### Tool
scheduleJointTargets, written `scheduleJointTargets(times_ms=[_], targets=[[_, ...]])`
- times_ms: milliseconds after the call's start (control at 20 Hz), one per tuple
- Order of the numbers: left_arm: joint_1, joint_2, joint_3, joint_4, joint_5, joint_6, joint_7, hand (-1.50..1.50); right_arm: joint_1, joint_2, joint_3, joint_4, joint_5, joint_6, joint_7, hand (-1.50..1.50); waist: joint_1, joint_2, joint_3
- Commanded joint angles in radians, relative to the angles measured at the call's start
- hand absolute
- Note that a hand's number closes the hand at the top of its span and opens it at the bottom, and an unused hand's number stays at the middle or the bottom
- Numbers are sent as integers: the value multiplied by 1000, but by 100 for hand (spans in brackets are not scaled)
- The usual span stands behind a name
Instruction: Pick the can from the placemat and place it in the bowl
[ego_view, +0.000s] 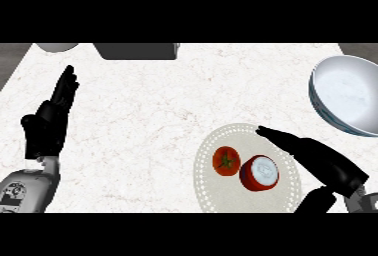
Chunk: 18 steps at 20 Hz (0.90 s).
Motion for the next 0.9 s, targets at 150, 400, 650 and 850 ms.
scheduleJointTargets(times_ms=[150,400,650,850], targets=[[69,5,57,-54,6,-69,1,0,16,94,1,104,140,19,-29,-150,-2,-1,1],[11,-57,14,-87,-89,-32,97,0,-4,176,9,145,213,45,-24,-150,-4,-1,1],[-45,-76,59,-9,-79,-61,59,0,-81,222,-31,363,279,31,-172,-150,-3,1,1],[-9,-89,99,20,-82,-89,-16,0,-12,301,7,248,340,35,-102,-150,-6,0,0]])
